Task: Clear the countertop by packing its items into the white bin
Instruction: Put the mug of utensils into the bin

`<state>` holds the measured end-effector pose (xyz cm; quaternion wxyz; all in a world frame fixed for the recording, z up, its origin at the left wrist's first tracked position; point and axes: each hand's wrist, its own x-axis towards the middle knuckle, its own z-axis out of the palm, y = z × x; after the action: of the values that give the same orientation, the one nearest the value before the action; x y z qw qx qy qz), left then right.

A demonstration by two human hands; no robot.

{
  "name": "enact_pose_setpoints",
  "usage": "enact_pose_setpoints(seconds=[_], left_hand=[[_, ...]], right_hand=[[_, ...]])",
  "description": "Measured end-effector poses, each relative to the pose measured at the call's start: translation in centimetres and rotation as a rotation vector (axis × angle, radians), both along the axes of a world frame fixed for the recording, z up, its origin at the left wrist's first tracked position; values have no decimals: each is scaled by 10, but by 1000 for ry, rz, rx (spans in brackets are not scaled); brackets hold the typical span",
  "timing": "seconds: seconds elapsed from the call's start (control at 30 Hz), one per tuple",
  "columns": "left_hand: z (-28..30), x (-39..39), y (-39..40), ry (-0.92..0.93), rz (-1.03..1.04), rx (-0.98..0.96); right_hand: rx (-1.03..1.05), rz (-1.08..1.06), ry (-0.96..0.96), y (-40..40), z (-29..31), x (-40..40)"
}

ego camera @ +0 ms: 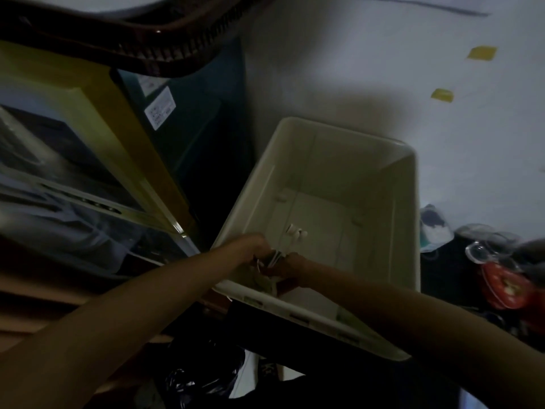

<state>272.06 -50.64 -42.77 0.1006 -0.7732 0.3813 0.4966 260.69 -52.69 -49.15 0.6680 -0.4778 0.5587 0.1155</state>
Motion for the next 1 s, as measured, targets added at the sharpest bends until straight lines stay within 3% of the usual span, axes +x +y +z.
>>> enact_pose_setpoints(seconds=[0.43,1.0], left_hand=[[-19,4,-5,10,-116,-10],[-22,7,-6,-23,-198,-73]], right_hand=[[134,71,-162,2,4,-12],[101,79,-148,-2,4,-20]])
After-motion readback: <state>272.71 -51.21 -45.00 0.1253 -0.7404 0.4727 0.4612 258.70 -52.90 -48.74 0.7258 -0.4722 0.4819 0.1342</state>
